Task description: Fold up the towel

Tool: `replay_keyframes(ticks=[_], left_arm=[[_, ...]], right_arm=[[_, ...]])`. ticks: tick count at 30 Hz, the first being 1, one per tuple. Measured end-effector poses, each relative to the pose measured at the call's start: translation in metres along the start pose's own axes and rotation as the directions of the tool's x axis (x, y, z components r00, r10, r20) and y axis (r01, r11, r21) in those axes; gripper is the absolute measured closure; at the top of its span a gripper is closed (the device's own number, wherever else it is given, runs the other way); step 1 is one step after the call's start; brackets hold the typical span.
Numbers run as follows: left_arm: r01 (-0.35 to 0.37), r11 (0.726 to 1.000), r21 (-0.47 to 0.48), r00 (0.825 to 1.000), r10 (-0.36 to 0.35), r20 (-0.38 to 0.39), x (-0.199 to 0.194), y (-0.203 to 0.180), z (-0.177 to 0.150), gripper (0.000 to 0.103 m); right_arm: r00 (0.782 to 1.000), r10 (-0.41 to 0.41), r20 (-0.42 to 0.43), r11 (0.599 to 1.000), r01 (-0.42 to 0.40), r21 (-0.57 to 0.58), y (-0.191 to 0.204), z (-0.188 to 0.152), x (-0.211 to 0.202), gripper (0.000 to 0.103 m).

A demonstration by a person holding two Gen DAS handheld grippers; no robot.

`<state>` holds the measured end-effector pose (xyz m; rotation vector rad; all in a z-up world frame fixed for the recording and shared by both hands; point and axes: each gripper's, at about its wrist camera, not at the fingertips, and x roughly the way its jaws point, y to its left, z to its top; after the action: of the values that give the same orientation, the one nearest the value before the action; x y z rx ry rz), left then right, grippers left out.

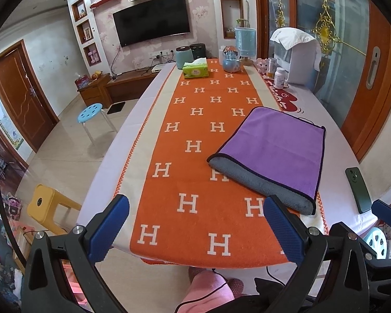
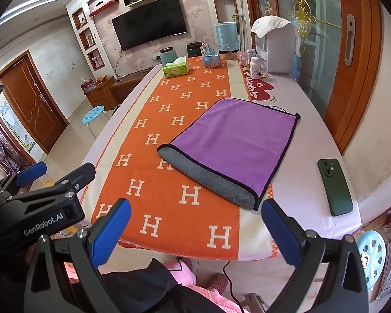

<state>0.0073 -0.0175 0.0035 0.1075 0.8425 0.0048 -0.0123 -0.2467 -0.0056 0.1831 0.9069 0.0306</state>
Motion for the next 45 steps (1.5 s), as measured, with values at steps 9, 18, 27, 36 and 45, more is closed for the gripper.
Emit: replay_keyframes(ticks=[9,18,27,36,45], left_arm=[[0.056,0.998,0.018,0.998,-0.055,-0.030,0.016,-0.002,0.006,0.001],[0.151,0.985,0.089,0.988,-0.146,-0.055,0.046,-0.016,0.023,0.001],[0.267,0.941,0.208,0.962,-0.247,-0.118,0.093,-0.036,0.044,0.001],[0.358,0.870,0.339,0.932,-0.314,-0.181,0.145,-0.052,0.059,0.001],[0.418,0.799,0.433,0.907,-0.342,-0.245,0.203,-0.061,0.066,0.001]], right_arm=[[0.999,-0.030,-0.031,0.998,0.031,0.050,-0.008,0.002,0.006,0.002],[0.996,-0.072,-0.060,0.992,0.077,0.100,-0.021,0.010,0.020,0.003],[0.993,-0.107,-0.059,0.983,0.114,0.143,-0.037,0.016,0.042,0.010],[0.994,-0.090,-0.056,0.985,0.097,0.141,-0.054,0.017,0.075,0.019],[0.993,-0.090,-0.077,0.988,0.099,0.118,-0.070,0.011,0.112,0.035]])
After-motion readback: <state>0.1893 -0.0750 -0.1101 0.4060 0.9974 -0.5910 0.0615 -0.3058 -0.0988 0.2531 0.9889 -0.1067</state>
